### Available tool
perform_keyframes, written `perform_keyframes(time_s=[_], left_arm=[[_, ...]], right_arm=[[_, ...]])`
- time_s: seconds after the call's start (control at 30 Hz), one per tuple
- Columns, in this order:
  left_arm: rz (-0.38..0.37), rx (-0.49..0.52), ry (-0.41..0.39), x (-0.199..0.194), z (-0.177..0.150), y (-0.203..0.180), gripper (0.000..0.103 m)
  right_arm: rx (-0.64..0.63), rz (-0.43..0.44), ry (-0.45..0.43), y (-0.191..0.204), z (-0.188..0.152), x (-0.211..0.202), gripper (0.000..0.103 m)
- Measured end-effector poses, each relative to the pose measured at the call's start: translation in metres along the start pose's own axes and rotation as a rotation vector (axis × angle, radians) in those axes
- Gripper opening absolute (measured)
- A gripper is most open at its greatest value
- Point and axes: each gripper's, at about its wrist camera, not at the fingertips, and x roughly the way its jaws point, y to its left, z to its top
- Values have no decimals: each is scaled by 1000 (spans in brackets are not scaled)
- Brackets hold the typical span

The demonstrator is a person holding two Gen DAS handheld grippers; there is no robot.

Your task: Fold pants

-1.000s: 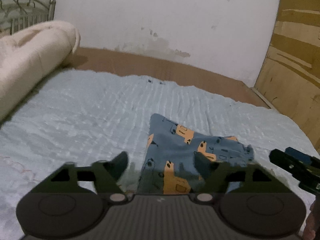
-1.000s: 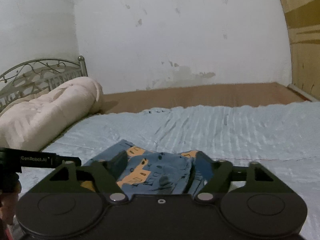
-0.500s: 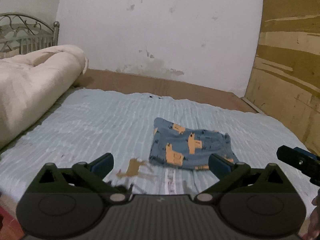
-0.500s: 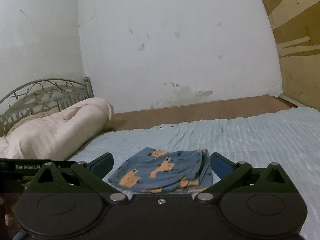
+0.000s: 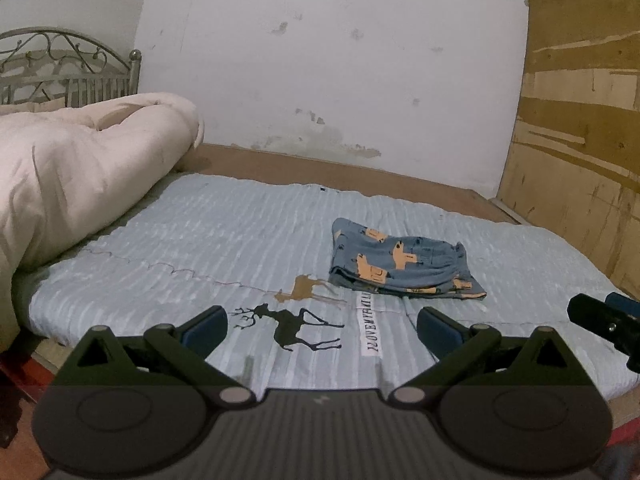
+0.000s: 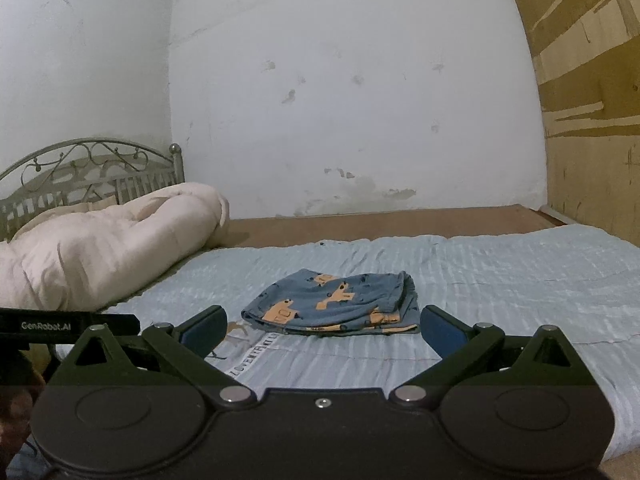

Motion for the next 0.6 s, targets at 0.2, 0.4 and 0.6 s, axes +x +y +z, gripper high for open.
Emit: perform_keyframes(time_s=[0.2,0.4,0.6], left_arm=[[-4,6,-3,-2,-3,-2,102],[-5,6,2,-1,-4,-3,102],[-6,6,7,1,-5,-4,102]], right_arm=[[2,-7,4,0,0,-2,102],[17,-12,13,-4,-1,-3,102],[30,-18,31,-9,-4,1,102]])
